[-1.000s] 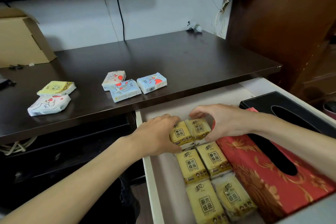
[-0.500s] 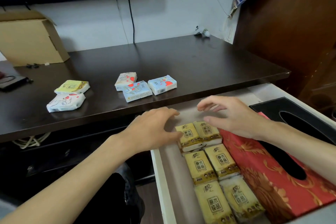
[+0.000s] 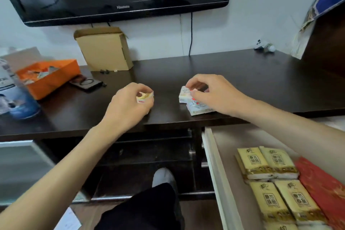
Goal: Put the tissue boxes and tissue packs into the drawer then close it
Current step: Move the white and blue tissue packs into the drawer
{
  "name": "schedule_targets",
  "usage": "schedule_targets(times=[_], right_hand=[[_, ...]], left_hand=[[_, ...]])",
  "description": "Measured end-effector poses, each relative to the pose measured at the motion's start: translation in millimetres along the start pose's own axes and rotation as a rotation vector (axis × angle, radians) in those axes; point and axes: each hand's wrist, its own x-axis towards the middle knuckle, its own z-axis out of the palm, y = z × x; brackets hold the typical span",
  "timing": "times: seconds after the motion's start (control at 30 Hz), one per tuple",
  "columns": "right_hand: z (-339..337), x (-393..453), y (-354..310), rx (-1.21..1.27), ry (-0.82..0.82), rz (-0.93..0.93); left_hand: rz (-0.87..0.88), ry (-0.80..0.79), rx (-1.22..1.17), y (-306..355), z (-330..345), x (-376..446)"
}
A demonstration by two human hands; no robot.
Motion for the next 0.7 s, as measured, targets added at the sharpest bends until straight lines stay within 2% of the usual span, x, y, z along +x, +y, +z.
schedule_targets(times=[0.07,0.17,0.27,0.43,0.57,0.63,0.7], right_hand=[[14.8,21.7,-7.7,0.023,-0.033,0.008],[39.2,53.1,-21.7,0.032,-0.085,0.025],[63.1,82.3,-36.4,-0.022,-0.164,0.009],[104.4,113.6,-50.5,-0.238,-0.313,-0.028],[125.0,122.4,-51.9,-0.429,-0.281,-0.061],[126.2,122.8,-51.0,-0.457,-0.278,-0.076],[121.1,122.7,-48.3,-0.452,-0.292,-0.08]], left_hand=[[-0.08,-0.042,0.176,-21.1,-3.3,5.2],[-0.182,-0.14,0.292,-39.7,4.7,6.9],[-0.166,-0.162,0.369,-52.7,15.9,7.9],[-0.175,-0.202,0.304,-79.4,2.1,11.1],[-0.204,-0.301,0.252,-100.2,-15.5,12.4],[-0.186,-0.266,0.158,-104.3,-21.1,12.4],[-0.171,-0.13,0.094,-104.9,-24.1,10.9]])
